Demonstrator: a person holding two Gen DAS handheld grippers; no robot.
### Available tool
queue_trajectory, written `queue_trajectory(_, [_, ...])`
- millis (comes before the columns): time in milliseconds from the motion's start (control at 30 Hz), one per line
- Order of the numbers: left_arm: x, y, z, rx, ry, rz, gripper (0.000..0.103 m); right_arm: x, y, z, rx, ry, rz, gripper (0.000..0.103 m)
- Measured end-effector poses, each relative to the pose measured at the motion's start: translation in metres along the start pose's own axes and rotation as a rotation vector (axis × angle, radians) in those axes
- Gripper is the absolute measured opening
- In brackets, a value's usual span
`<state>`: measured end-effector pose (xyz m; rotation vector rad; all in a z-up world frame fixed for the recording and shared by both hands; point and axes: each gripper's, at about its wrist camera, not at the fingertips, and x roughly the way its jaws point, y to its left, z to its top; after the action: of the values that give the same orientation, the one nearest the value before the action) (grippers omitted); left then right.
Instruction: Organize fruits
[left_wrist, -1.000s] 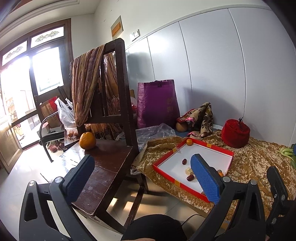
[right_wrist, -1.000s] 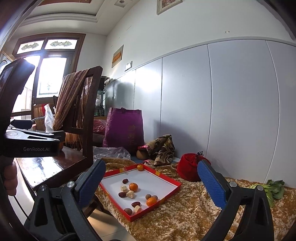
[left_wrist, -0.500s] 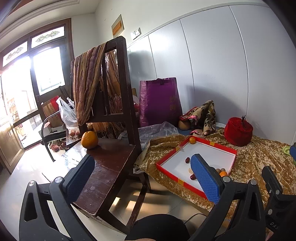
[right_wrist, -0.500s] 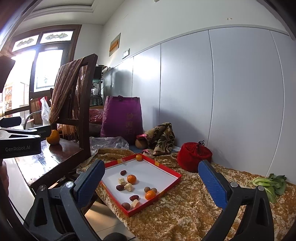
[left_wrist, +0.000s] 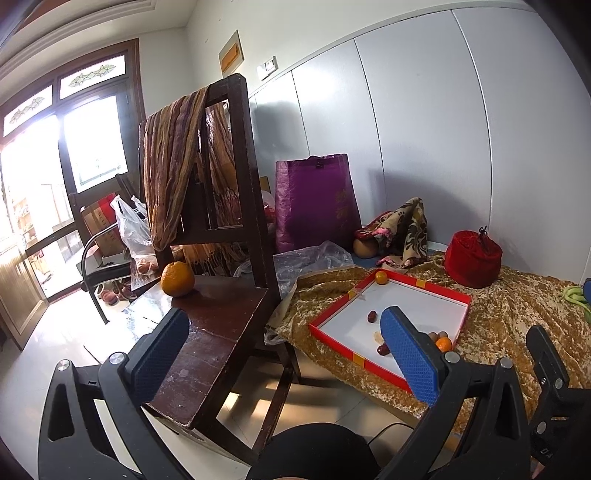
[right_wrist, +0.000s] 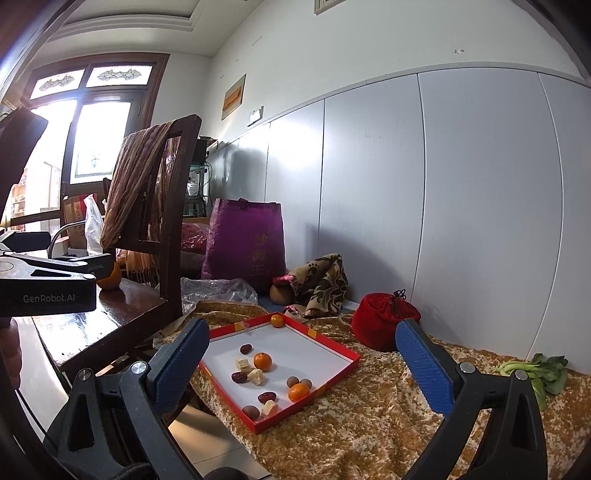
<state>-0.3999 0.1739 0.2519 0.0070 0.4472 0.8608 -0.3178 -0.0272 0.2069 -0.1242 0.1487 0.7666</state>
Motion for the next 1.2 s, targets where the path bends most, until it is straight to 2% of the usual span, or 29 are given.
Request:
queue_trajectory(267, [0.006, -0.003, 0.001, 0.006, 0.002, -0.004, 0.103, 0.0, 0.002, 0.0, -0.011, -0.007, -0.012, 0.102])
queue_trajectory(533, [0.027, -0.022, 0.01, 0.019, 0.032, -0.037, 0.103, 0.025, -0.01, 0.018, -0.051, 0.055, -0.021, 0.102])
queue_trajectory(667, [0.033, -0.031, 0.014, 0.01, 0.04, -0.052, 0.103, 0.037, -0.026, 0.028, -0.012, 0.072, -0.014, 0.102])
queue_trajectory(800, [0.038, -0.034, 0.015, 0.011, 0.053, -0.045, 0.103, 0.047, -0.034, 0.015, 0.014, 0.085, -0.028, 0.102])
queue_trajectory(967, [0.042, -0.035, 0.015, 0.012, 0.06, -0.029, 0.103, 0.063, -0.03, -0.001, 0.028, 0.135, 0.004, 0.102])
queue_trajectory(1200, [0.046, -0.037, 0.015, 0.016, 0.061, -0.036, 0.103, 0.062, -0.021, -0.003, 0.002, 0.126, 0.018, 0.102])
